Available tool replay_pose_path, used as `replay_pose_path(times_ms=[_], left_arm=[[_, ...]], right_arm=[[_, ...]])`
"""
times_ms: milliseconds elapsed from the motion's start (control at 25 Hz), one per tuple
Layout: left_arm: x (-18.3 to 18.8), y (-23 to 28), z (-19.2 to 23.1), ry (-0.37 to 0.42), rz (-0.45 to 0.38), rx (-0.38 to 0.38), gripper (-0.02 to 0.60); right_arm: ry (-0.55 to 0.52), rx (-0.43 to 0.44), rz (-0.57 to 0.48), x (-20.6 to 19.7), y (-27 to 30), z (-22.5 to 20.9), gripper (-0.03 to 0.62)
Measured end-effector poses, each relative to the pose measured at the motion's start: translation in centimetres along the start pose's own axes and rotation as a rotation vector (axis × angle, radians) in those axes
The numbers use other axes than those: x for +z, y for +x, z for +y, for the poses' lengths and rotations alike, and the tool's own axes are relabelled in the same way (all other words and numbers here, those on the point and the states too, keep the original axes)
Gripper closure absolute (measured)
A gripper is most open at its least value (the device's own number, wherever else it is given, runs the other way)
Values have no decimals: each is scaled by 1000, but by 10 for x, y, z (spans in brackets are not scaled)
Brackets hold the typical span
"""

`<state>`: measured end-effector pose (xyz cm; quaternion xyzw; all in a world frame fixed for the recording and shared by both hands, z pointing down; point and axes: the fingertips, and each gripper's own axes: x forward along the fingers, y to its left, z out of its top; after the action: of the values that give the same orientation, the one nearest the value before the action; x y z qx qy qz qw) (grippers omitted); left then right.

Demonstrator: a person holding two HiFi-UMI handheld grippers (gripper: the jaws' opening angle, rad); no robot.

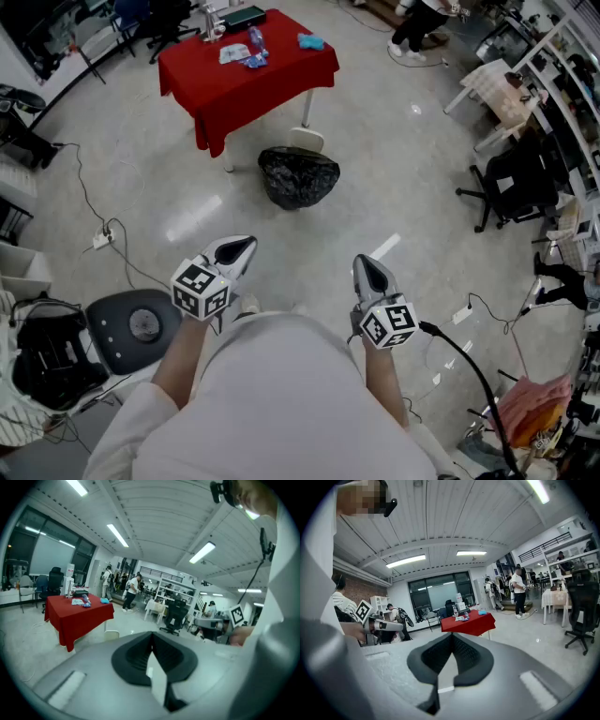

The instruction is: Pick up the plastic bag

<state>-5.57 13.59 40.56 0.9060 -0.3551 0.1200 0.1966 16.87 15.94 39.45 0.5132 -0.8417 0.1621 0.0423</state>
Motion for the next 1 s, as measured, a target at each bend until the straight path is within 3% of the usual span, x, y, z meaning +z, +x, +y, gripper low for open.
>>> replay_pose_path(times_ms=[1000], left_arm=[[-6, -19, 19, 7, 36, -43, 578]], right_arm=[[22, -23, 20, -9, 13, 34, 592]])
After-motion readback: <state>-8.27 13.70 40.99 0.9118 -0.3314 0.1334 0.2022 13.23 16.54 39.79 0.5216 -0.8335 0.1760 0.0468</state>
